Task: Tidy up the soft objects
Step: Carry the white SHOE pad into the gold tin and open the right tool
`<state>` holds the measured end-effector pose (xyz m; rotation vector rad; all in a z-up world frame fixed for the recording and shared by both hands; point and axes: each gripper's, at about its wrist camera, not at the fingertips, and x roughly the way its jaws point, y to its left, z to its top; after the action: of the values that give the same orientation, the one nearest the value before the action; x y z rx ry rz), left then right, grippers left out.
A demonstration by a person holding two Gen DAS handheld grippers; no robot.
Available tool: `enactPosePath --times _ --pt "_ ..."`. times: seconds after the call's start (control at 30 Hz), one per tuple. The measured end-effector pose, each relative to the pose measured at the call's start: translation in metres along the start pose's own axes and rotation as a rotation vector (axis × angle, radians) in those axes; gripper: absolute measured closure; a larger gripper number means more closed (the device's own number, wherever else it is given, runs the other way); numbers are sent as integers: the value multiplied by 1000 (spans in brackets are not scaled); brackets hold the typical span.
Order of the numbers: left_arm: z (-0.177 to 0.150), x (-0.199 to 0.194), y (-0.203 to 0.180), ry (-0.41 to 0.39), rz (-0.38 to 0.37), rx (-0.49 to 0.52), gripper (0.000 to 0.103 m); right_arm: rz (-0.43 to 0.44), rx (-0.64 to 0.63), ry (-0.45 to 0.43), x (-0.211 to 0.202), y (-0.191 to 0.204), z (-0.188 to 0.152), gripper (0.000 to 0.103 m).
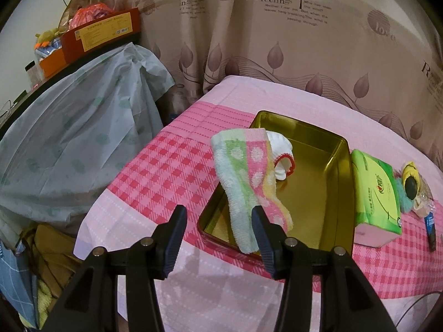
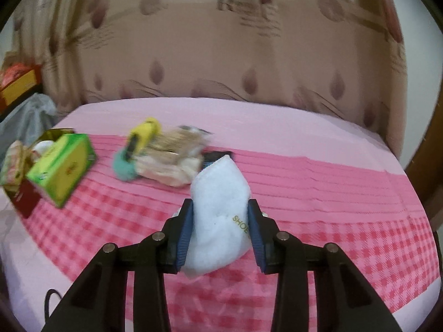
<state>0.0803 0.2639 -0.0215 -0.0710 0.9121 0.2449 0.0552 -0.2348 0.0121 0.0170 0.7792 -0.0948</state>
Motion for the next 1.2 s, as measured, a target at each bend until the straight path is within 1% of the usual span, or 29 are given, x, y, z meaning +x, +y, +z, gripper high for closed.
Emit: enactPosePath --times 0.23,0.4,0.67,0.8,0.97,1.2 --pt "-1 2 1 2 4 -11 54 116 -89 -6 -8 59 0 68" --pt "0 3 4 6 14 -21 54 220 -166 -7 -17 110 1 68" --pt "1 3 15 6 46 -68 54 383 -298 13 -20 190 0 68" --pt "1 4 23 11 62 -100 54 445 -354 19 -18 227 -1 68" --pt "2 4 32 8 85 -138 54 498 -403 10 -12 271 4 68" --pt "3 5 36 7 92 -153 53 519 -430 0 3 310 17 68"
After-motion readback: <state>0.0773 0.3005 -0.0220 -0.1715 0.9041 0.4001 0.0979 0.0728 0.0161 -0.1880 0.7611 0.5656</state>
